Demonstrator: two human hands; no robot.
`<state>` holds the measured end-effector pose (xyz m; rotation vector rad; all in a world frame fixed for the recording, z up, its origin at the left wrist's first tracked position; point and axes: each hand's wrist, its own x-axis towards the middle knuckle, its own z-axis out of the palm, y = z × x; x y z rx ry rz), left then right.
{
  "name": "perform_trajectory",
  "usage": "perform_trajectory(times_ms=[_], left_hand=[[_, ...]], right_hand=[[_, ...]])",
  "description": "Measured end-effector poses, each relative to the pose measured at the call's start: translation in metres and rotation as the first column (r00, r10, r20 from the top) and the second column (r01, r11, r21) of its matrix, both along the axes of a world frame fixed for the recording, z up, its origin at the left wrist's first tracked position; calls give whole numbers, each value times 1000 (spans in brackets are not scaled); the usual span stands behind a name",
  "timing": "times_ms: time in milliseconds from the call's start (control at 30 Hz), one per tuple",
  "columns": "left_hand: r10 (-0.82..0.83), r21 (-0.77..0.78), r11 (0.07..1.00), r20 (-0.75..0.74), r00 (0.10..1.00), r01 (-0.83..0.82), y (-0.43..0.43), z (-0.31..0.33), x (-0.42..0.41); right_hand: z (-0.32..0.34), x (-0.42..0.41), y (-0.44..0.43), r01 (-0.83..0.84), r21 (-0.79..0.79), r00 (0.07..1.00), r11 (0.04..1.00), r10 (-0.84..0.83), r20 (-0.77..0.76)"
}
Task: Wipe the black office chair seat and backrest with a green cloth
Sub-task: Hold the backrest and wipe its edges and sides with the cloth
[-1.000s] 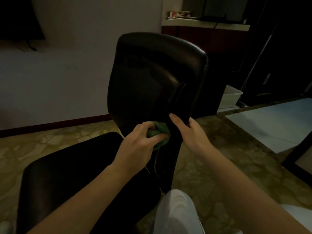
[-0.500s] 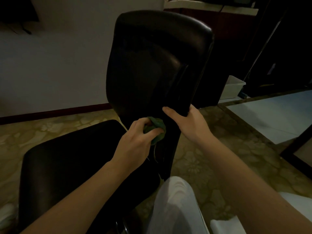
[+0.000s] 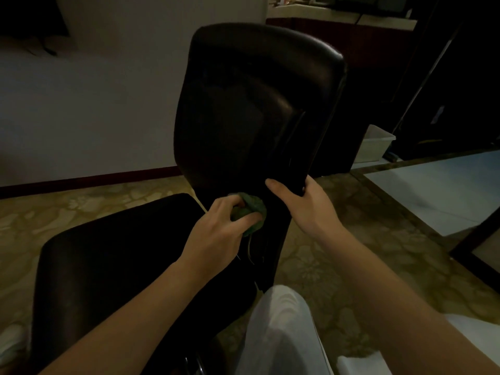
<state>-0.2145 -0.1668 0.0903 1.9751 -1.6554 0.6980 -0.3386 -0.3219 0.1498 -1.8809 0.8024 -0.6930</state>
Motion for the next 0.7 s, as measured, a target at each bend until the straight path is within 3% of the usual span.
perform_trajectory(times_ms=[233, 567, 700], left_hand=[[53, 87, 995, 4, 999, -53, 11, -29, 0], [5, -50, 999, -60, 998, -8, 3, 4, -7], [42, -30, 999, -69, 997, -44, 7, -12, -11]], right_hand=[[-4, 2, -1, 0, -32, 1000, 999, 1, 14], [7, 4, 4, 30, -95, 998, 995, -35, -50], [6, 0, 10, 43, -106, 997, 993, -50, -60]])
